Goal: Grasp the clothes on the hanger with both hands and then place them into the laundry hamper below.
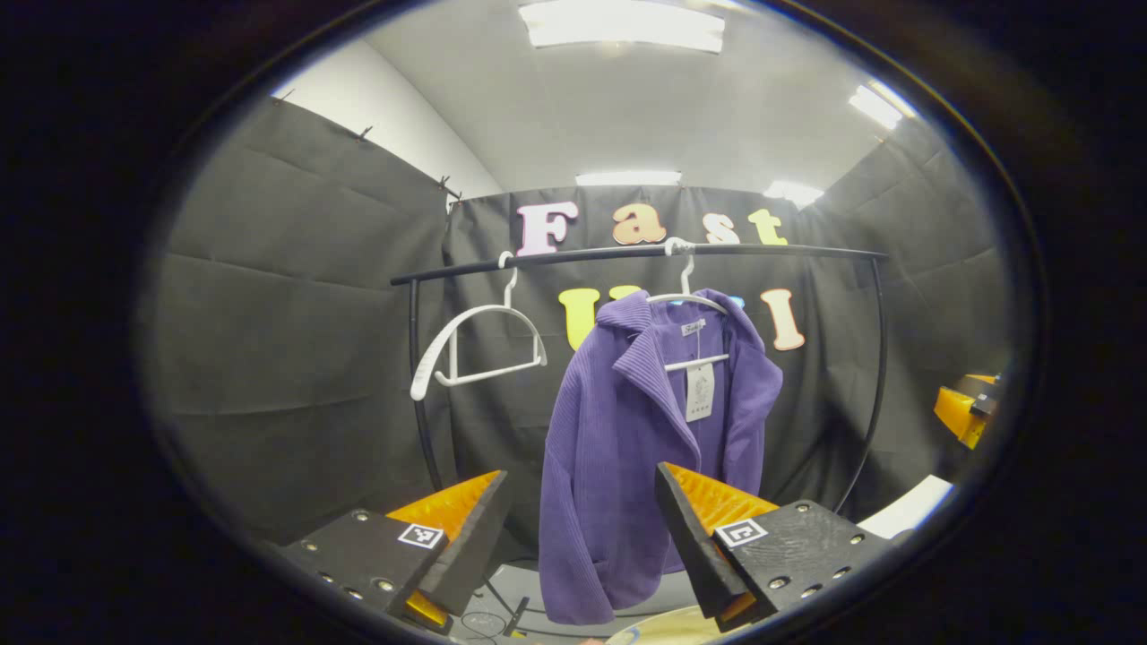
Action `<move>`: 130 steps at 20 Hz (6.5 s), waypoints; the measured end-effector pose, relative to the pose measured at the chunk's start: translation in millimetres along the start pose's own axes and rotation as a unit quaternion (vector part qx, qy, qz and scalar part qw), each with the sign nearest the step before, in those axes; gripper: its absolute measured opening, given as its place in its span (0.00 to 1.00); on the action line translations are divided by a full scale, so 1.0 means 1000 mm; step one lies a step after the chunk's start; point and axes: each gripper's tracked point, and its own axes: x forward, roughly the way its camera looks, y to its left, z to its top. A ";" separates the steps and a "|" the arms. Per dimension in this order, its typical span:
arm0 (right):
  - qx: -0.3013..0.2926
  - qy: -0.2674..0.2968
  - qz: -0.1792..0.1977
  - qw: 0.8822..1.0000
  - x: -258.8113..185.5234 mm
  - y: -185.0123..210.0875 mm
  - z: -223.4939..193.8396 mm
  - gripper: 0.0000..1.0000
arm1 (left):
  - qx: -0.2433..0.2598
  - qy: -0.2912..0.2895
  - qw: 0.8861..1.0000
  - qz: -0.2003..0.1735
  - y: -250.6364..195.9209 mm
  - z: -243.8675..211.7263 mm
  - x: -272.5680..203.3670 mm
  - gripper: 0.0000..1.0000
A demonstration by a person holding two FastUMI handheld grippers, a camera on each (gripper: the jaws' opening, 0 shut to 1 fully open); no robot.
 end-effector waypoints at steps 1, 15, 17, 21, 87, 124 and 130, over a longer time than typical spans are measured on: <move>-0.002 0.001 0.001 1.000 0.000 0.001 0.000 0.94 | 0.000 0.000 1.000 0.000 -0.001 -0.001 0.000 0.93; -0.004 -0.025 0.003 1.000 0.010 0.038 0.028 0.94 | -0.014 -0.024 0.999 -0.020 0.012 0.022 0.016 0.99; -0.005 -0.033 0.002 0.999 0.013 0.045 0.038 0.92 | -0.016 -0.027 0.999 -0.024 0.017 0.030 0.020 0.99; 0.000 -0.033 0.010 0.999 0.023 0.060 0.049 0.94 | -0.027 -0.027 0.998 -0.042 0.019 0.046 0.023 0.99; 0.007 -0.104 0.138 0.985 0.304 0.143 0.091 0.04 | -0.056 -0.054 0.991 0.110 0.008 0.065 0.120 0.05; 0.050 0.116 0.105 0.986 0.331 0.105 -0.082 0.04 | -0.061 0.015 0.994 0.092 0.087 0.006 0.141 0.05; 0.048 0.111 0.108 0.987 0.270 0.094 -0.076 0.04 | -0.046 0.022 0.997 0.058 0.067 -0.005 0.108 0.01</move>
